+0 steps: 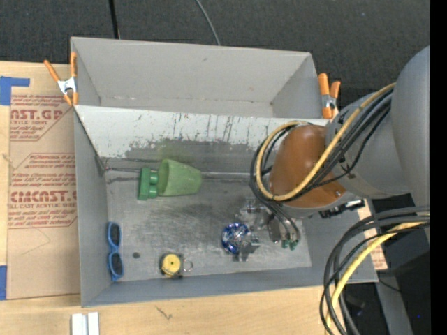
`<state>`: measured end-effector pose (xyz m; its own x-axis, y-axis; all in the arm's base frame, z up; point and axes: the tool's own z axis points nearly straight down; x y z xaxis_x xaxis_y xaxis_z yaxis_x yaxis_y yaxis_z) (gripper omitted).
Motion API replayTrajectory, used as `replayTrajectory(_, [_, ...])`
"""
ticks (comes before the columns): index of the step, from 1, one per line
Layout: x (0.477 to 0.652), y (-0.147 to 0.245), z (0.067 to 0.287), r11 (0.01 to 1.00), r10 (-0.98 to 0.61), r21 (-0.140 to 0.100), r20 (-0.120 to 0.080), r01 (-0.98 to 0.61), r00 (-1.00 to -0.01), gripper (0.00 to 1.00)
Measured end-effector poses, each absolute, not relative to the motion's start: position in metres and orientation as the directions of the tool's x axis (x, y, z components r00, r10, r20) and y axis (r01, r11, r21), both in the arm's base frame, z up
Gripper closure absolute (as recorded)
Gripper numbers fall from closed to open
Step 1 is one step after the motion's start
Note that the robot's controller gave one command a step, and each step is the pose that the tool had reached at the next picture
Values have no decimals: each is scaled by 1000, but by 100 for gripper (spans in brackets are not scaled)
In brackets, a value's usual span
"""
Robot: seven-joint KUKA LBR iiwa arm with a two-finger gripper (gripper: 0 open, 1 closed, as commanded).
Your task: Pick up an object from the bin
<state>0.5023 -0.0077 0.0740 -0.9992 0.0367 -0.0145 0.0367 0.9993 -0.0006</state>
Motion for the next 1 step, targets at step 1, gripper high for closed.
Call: replayTrajectory(1, [488,-39,222,907,-421,-3,-5,-421,-907,100])
